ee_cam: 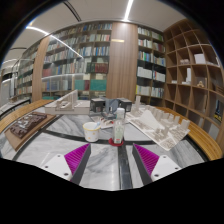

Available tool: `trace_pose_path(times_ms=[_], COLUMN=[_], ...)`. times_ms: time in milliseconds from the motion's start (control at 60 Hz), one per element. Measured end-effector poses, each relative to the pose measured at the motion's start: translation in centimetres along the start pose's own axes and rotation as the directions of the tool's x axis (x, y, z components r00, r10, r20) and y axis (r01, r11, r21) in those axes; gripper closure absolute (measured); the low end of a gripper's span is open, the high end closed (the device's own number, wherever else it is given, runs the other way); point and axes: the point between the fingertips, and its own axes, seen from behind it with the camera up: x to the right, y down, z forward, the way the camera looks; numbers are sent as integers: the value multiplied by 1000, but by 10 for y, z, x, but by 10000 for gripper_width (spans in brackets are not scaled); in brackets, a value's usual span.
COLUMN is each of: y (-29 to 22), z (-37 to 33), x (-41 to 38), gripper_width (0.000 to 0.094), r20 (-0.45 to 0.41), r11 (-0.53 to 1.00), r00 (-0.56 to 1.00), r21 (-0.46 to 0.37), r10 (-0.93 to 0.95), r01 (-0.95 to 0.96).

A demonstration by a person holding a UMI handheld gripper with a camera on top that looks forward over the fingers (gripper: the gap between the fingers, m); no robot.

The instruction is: Pour water

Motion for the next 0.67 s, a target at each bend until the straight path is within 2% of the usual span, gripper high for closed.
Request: trace_pose_path(times_ms=[283, 667], y=[23, 22], z=[-118, -148], x=[-6, 1], gripper_width=[81, 82], r20=[-35, -60], r11=[1000, 999], r00=[999, 998], r21=[-2, 31], r10=[17, 33], r01=[-17, -31])
